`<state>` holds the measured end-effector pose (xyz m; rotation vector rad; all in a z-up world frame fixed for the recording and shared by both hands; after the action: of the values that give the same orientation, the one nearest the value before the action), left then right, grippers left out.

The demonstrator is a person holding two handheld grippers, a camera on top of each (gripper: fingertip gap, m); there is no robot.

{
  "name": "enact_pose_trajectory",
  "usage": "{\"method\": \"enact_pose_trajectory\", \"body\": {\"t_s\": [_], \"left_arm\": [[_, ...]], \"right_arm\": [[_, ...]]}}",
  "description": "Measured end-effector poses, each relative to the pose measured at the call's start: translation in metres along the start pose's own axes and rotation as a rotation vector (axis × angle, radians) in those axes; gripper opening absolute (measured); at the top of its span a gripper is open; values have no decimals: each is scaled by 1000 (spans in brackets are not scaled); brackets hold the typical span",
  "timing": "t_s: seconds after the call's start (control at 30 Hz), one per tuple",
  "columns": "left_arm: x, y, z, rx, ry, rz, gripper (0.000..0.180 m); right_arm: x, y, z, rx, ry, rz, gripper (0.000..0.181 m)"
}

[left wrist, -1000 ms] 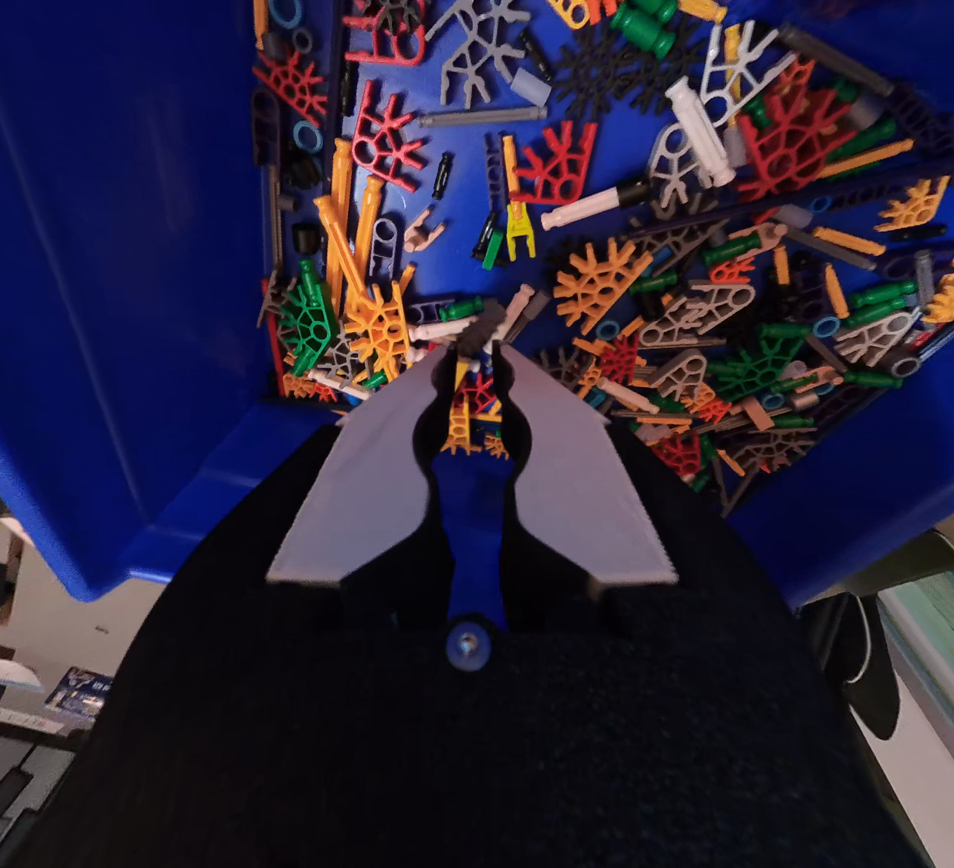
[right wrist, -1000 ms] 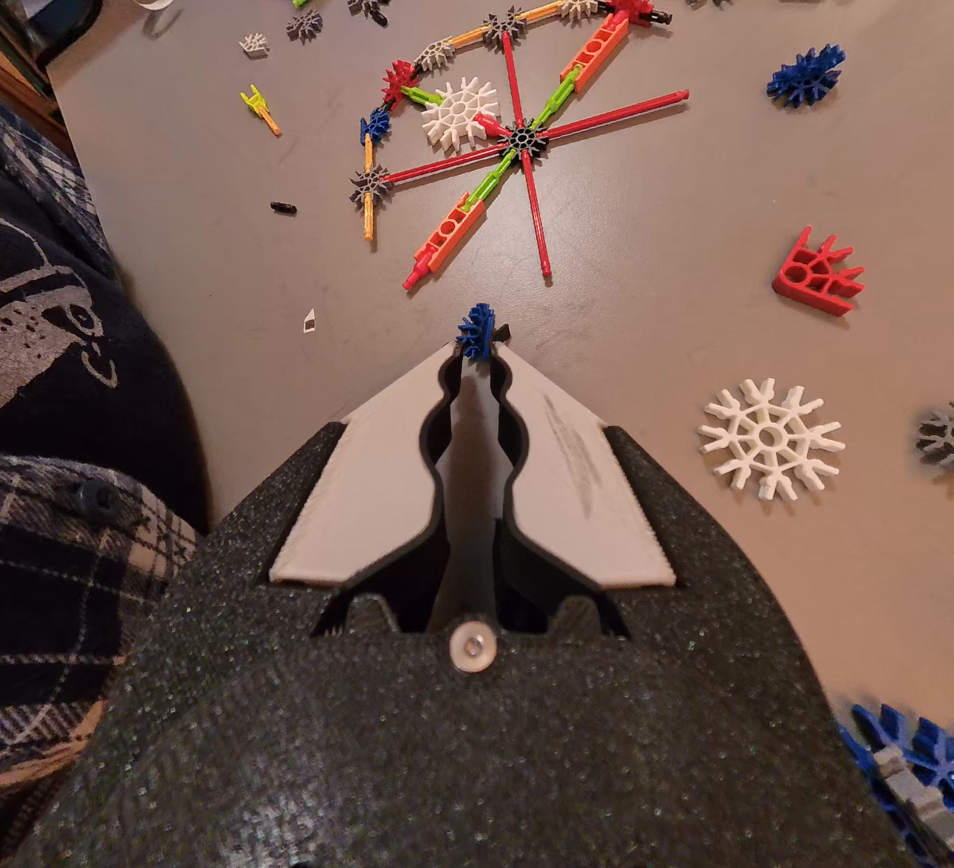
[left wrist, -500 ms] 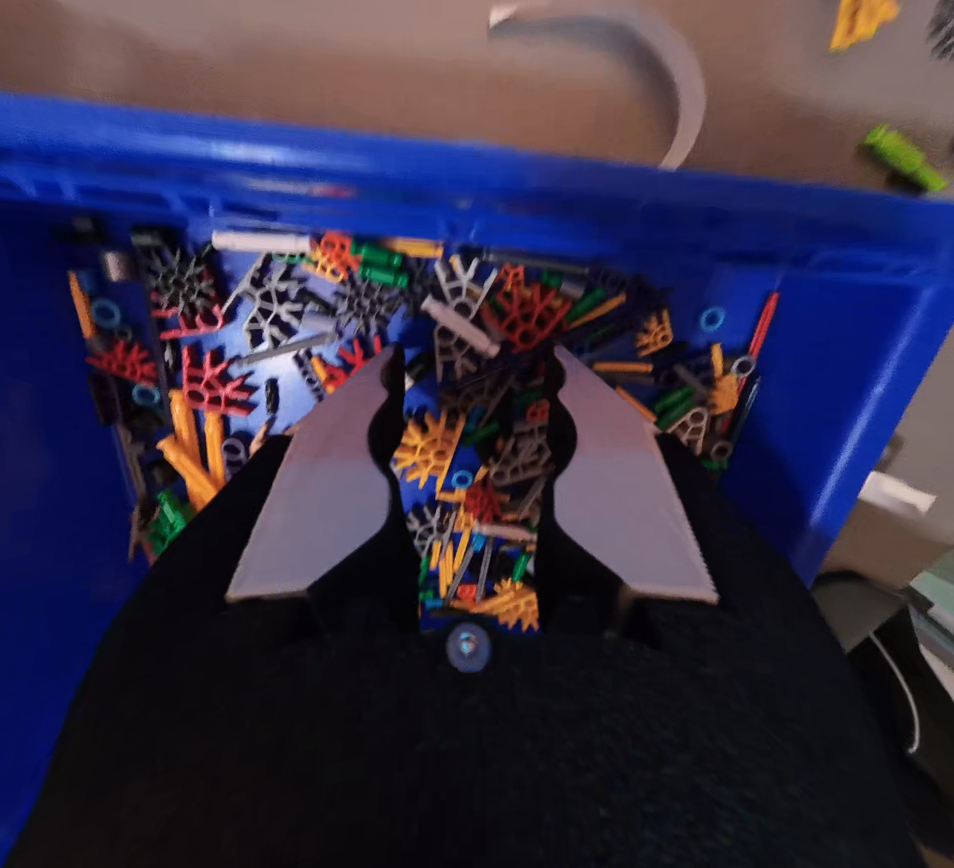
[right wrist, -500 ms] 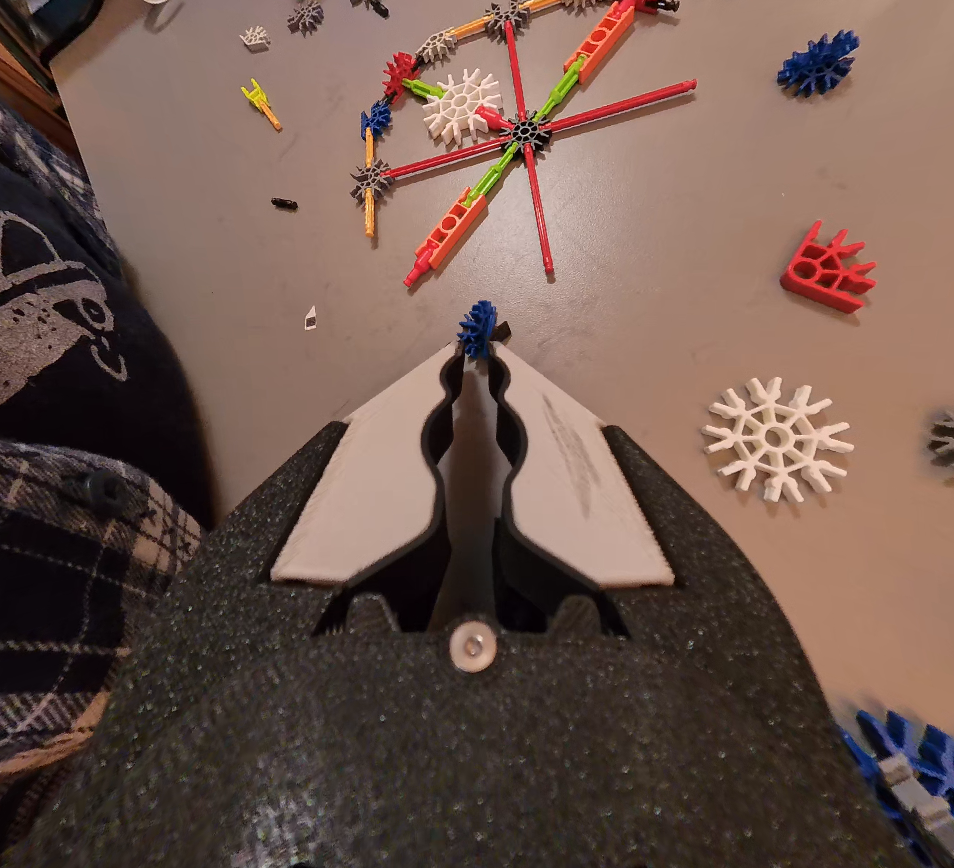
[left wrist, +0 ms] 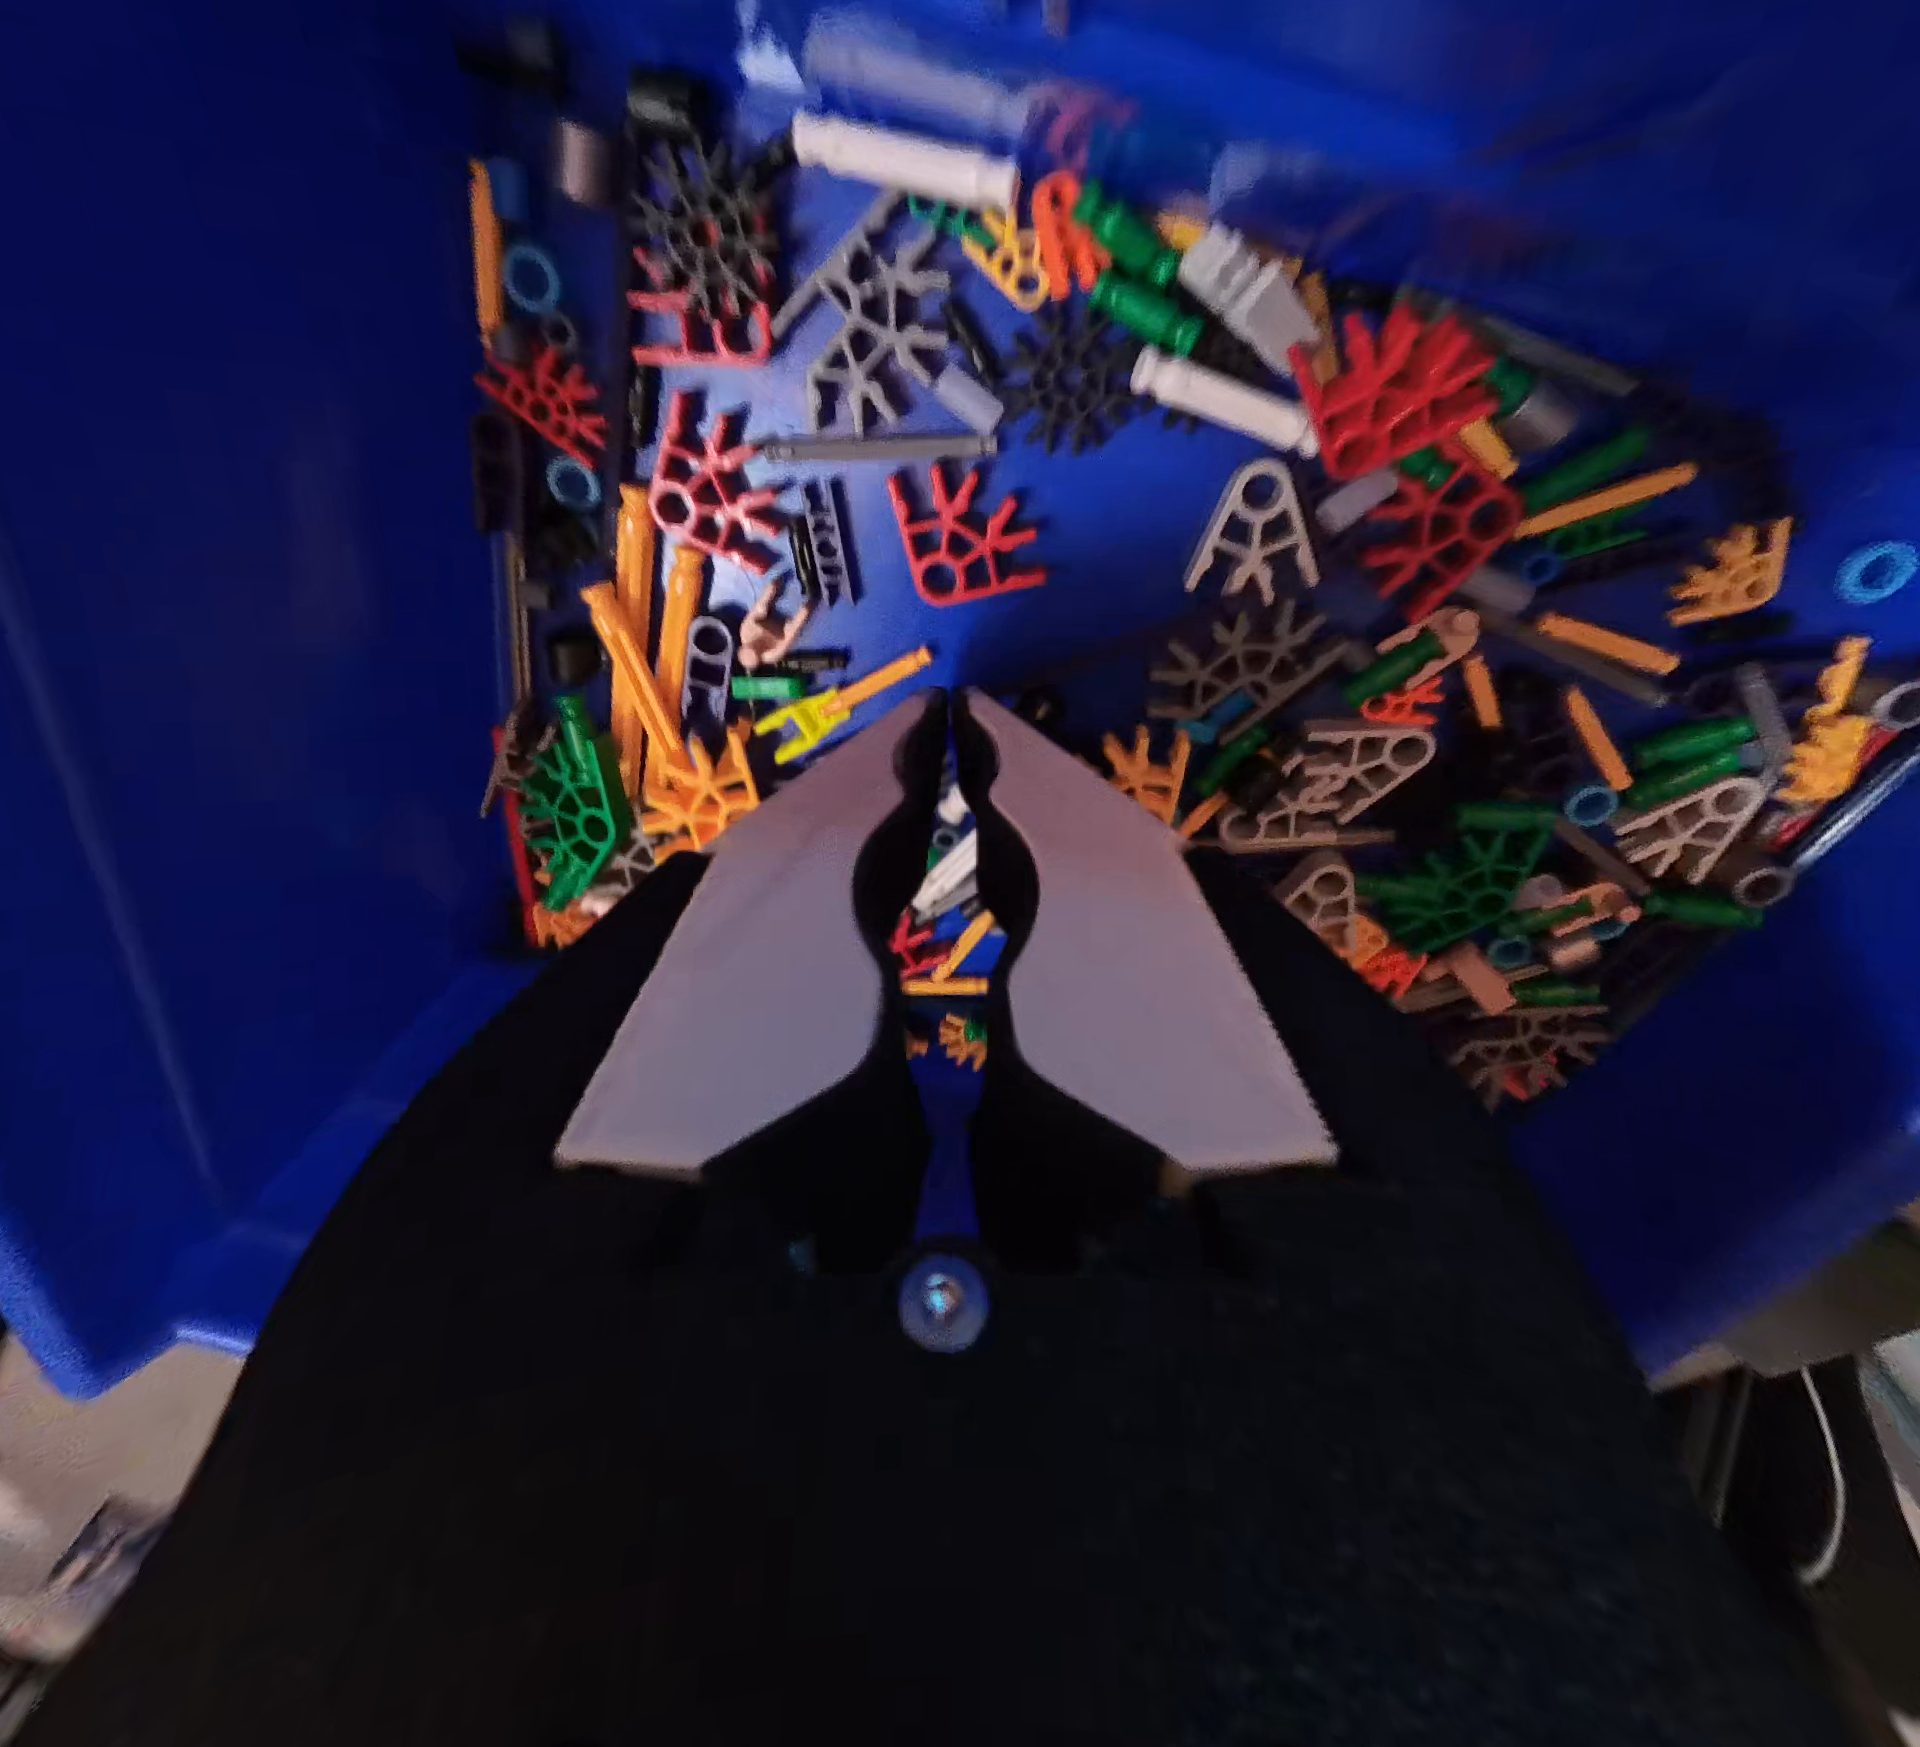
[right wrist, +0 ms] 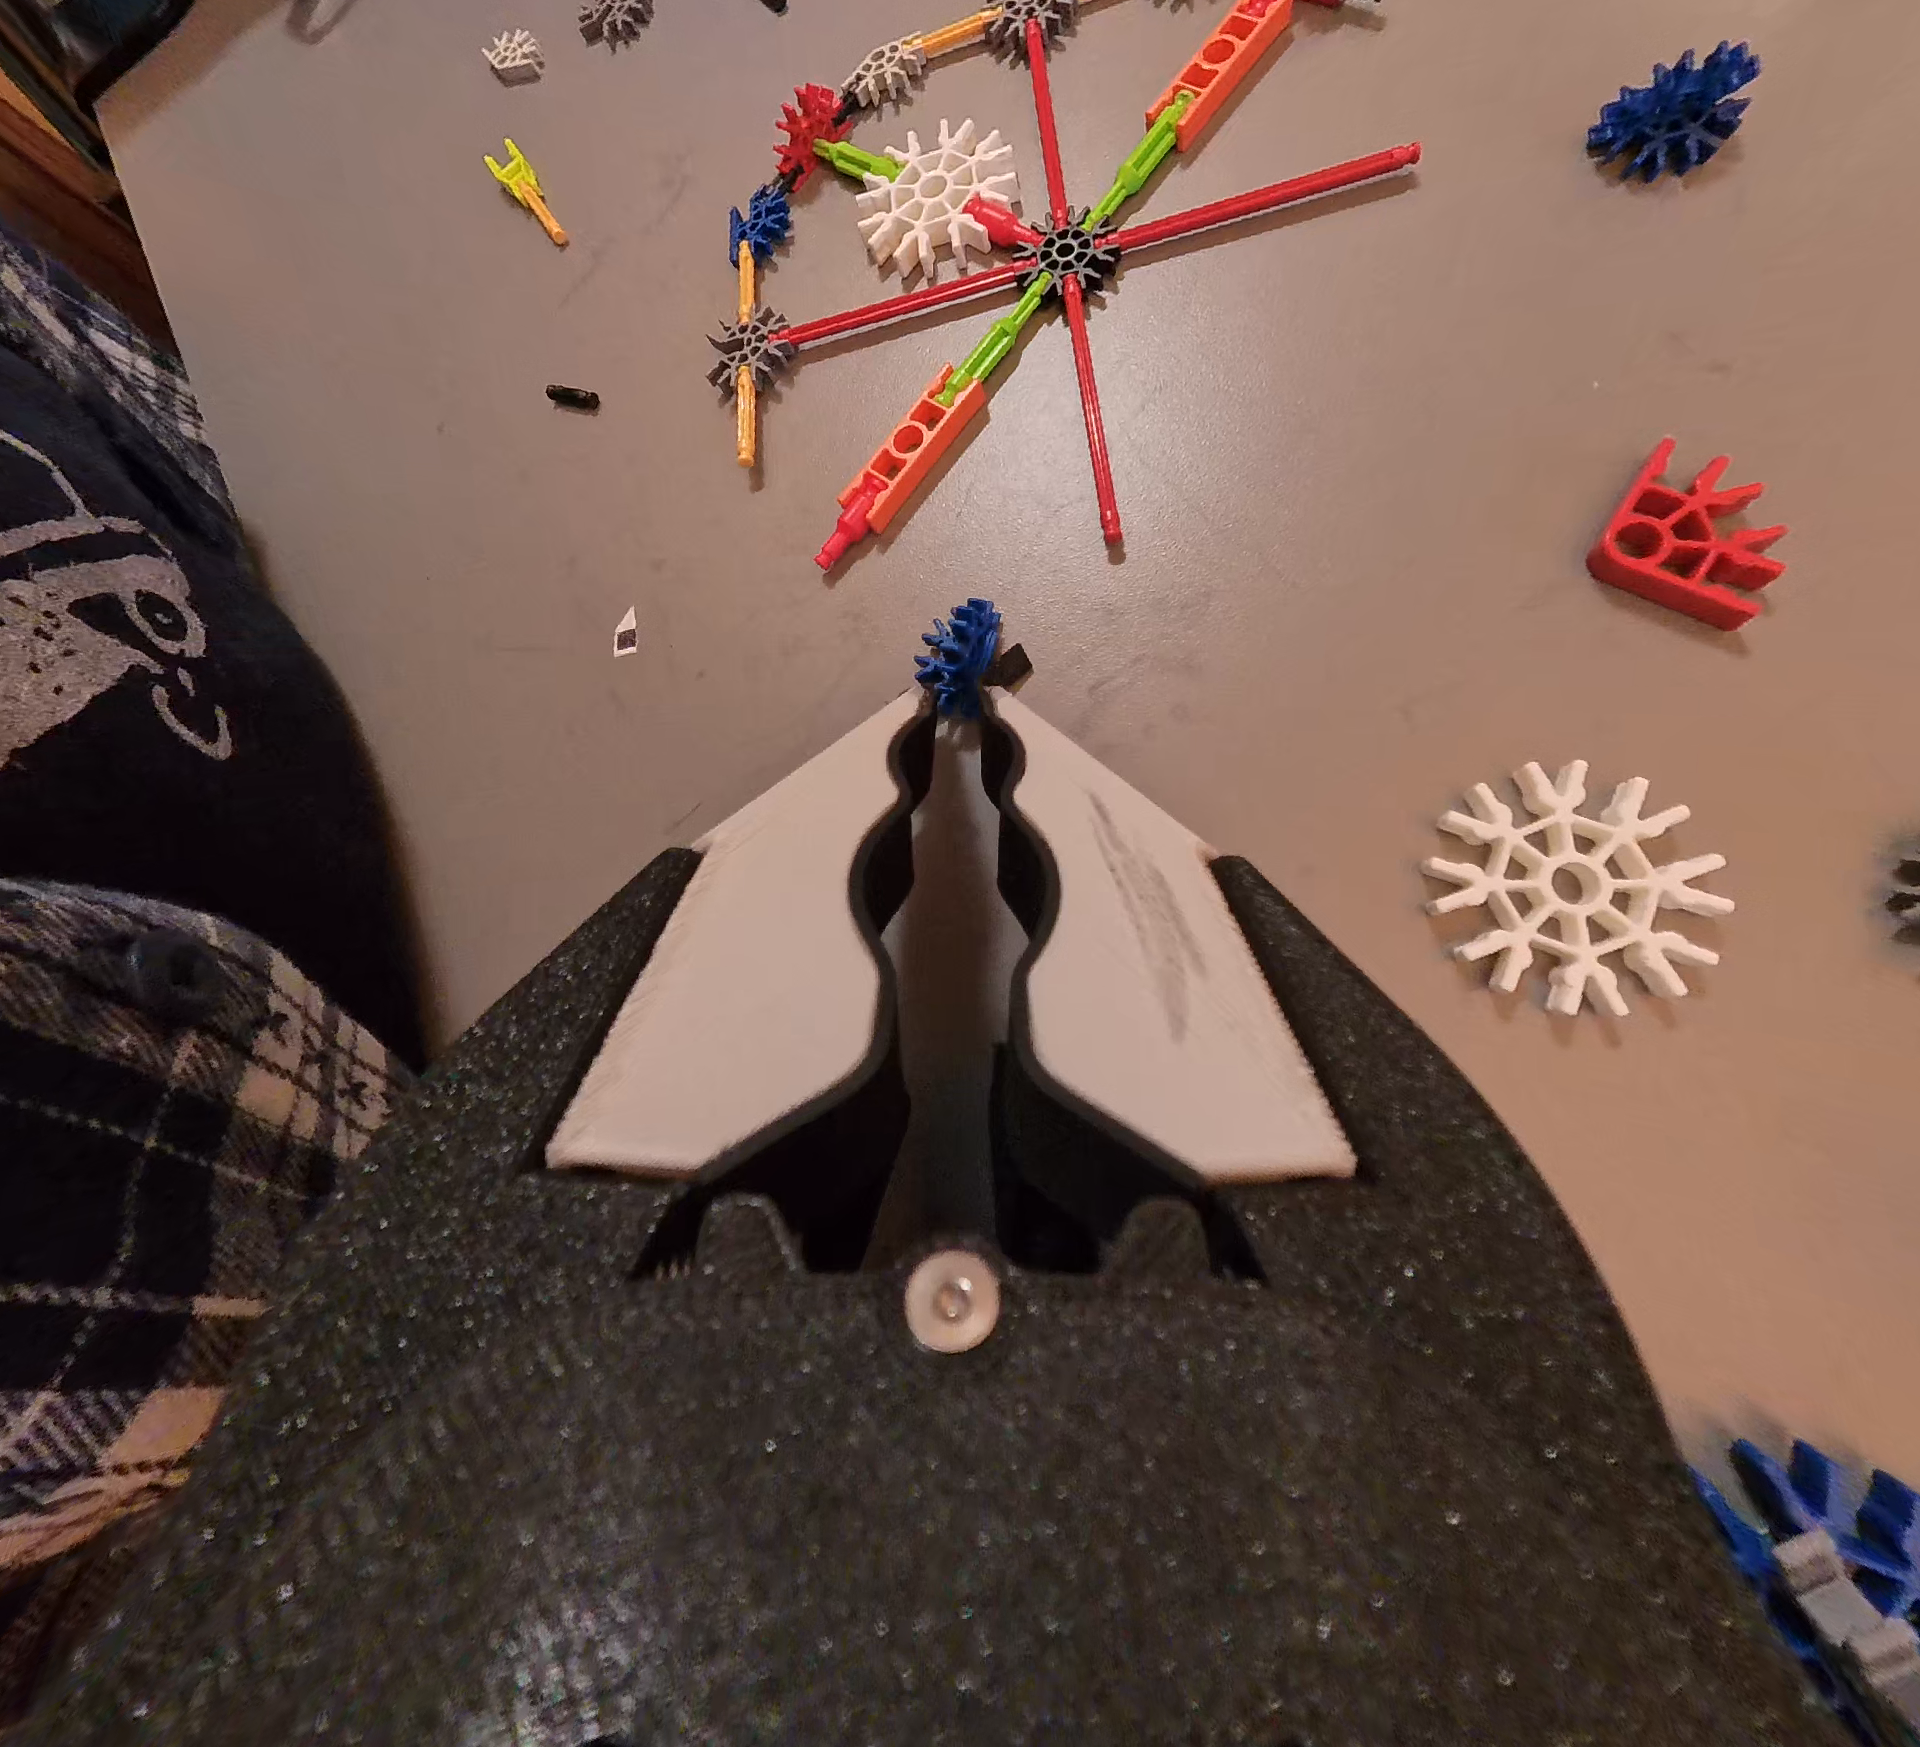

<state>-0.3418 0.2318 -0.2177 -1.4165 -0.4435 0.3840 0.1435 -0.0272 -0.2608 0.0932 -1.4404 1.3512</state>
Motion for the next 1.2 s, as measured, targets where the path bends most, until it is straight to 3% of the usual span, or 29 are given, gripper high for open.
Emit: {"method": "enact_pose_trajectory", "body": {"t_s": [0.17,0.33,0.47,0.57,0.67,0.83,0.97,1.07,1.2], "left_arm": [[17,-8,5,9,-49,-170,20],[34,3,1,-122,-37,-286,40],[34,9,-4,-86,-4,-211,42],[22,9,3,66,38,14,52],[18,0,12,74,5,-4,49],[27,-17,29,26,-57,-232,45],[32,-14,22,-66,-36,-275,47],[34,-2,18,-67,2,-234,50],[24,10,14,-26,40,-33,51]], "right_arm": [[-1,0,0,3,4,2,7],[-1,-1,-1,3,5,4,6],[-2,-1,-1,0,4,4,6],[-2,-2,-1,-1,5,3,6],[-2,-2,-1,-2,6,0,5],[-2,-2,-1,0,7,2,5],[-3,-3,-1,0,8,2,5],[-3,-3,-1,0,9,2,5],[-3,-3,-1,0,8,3,5]]}}
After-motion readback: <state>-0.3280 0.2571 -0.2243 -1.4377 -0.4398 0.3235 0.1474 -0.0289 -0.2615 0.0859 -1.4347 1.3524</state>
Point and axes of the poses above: each gripper's, where its closed fingertips meet, y out along the fingers, x out of its top, z = x × y across the jaws, the point moved 10 cm from there along -y, back along the fingers
